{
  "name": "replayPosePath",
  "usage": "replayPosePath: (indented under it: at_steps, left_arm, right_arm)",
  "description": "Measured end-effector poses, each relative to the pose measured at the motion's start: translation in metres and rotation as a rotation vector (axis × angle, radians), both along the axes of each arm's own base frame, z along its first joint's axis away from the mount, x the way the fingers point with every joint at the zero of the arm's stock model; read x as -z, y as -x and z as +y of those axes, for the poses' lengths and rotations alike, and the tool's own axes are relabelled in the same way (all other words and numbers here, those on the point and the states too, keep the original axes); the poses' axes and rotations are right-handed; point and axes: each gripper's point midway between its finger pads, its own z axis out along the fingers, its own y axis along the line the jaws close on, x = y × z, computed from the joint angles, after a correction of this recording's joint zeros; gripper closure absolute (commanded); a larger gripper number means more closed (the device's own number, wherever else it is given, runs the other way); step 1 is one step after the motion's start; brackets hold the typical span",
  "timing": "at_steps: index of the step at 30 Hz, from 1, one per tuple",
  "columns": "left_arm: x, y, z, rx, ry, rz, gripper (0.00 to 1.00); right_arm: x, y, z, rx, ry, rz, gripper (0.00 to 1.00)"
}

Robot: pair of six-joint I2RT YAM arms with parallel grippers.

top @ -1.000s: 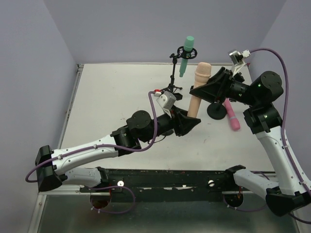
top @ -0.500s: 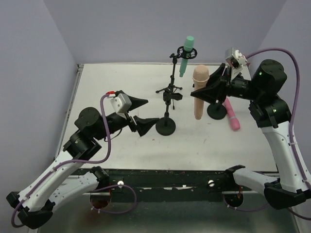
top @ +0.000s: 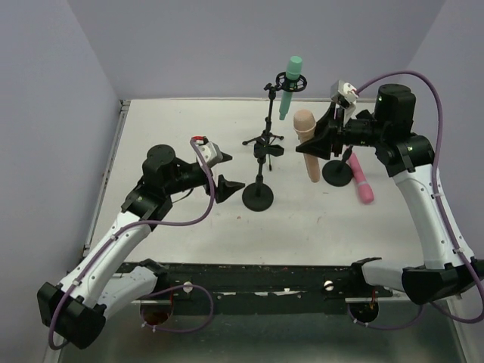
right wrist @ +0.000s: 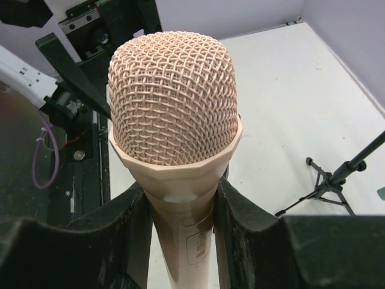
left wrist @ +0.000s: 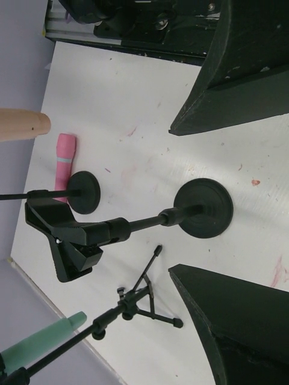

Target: Attach the microphones to the stand

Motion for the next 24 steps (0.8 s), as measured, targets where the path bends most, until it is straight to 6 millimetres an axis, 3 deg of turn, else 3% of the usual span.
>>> replayPosePath:
  at_steps: [9, 24]
  left_arm:
    - [-0.001, -0.011, -0.016, 0.101, 0.001, -0.081, 0.02]
    - [-0.019, -0.061, -0.050, 0.282, 0.028, -0.092, 0.07]
  right_arm:
    - [0.028, -0.003, 0.005, -0.052, -0.005, 0.009, 0.84]
    - [0.035, -0.016, 0.012, -0.096, -0.021, 0.002, 0.84]
